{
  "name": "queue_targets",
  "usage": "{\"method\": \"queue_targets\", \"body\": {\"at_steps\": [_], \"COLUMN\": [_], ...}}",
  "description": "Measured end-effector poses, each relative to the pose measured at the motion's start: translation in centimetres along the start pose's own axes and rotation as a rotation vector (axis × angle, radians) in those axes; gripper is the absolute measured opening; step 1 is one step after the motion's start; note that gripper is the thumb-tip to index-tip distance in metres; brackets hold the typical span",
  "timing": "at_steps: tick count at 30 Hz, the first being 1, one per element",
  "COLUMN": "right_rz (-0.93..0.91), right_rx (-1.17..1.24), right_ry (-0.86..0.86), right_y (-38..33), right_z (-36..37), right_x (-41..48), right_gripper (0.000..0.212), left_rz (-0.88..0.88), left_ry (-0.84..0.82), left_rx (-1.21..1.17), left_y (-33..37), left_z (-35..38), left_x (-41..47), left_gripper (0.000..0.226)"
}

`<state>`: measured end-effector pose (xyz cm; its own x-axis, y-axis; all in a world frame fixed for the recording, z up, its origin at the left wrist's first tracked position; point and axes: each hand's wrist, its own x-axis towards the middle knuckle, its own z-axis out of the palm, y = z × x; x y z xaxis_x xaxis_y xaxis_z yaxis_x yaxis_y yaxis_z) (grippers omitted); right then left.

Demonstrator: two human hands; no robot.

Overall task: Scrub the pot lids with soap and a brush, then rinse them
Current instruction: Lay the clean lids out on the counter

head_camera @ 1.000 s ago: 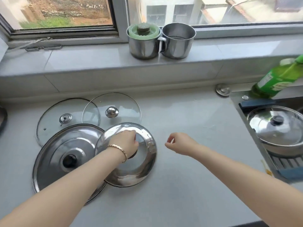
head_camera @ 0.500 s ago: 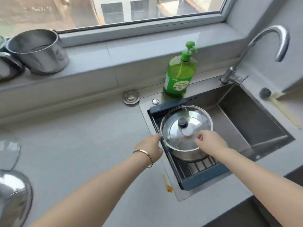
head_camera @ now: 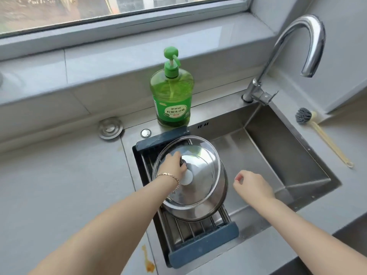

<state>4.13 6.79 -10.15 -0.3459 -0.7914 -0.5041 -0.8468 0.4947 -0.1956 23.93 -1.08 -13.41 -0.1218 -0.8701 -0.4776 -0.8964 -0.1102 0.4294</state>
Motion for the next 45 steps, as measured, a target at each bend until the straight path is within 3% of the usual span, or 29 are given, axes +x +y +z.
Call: {"method": "queue_targets", "body": {"at_steps": [5, 9, 11, 16, 19, 24, 29, 34, 37, 45], "right_rz": [-0.123, -0.407, -0.453, -0.355, -0.365, -0.450, -0.519, -0.536, -0.567, -0.696], "right_rx": [0.078, -0.090, -0.202, -0.236, -0.202, -0.396, -0.549, -0.310, -0.121, -0.025], "right_ry": [-0.030, -0.119, -0.153, -0.089, 0.012, 0.184, 0.270, 0.272, 0.202, 0.046], "right_y": [-1.9, -7.3, -10.3, -13.2, -13.8, -15.0, -16.4, -19.9, -24.0, -38.5], "right_z": [0.5, 2.9, 4.4, 6.0, 4.2, -1.8, -4.5, -4.2, -2.6, 6.1], "right_x": [0.8, 0.8, 0.8, 0.9, 0.2, -1.8, -3.7, -6.4, -9.1, -19.3], "right_gripper": [0.022, 0.051, 0.061, 0.032, 0.028, 0.028, 0.031, 0.027, 0.025, 0.005], "left_rz": [0.091, 0.028, -0.010, -0.095, -0.117, -0.106, -0.075, -0.051, -0.078, -0.256], "left_ry": [0.230, 0.277, 0.313, 0.425, 0.454, 0.451, 0.413, 0.488, 0.569, 0.644], "left_rx": [-0.450, -0.800, -0.883, -0.914, -0.956, -0.990, -0.933, -0.670, -0.429, -0.072], "left_y": [-1.5, -3.5, -4.7, -8.2, -9.5, -9.6, -9.9, -14.0, -18.6, -37.6], "left_z": [-3.2, -6.7, -7.7, -8.6, -8.8, -9.1, -10.7, -15.3, -18.5, -25.8], "left_x": [-2.7, -4.4, -5.1, -6.5, -7.6, -8.9, -10.4, -13.4, -16.2, -26.6], "left_gripper": [0.004, 0.015, 0.015, 0.009, 0.014, 0.016, 0.017, 0.004, 0.008, 0.023]}}
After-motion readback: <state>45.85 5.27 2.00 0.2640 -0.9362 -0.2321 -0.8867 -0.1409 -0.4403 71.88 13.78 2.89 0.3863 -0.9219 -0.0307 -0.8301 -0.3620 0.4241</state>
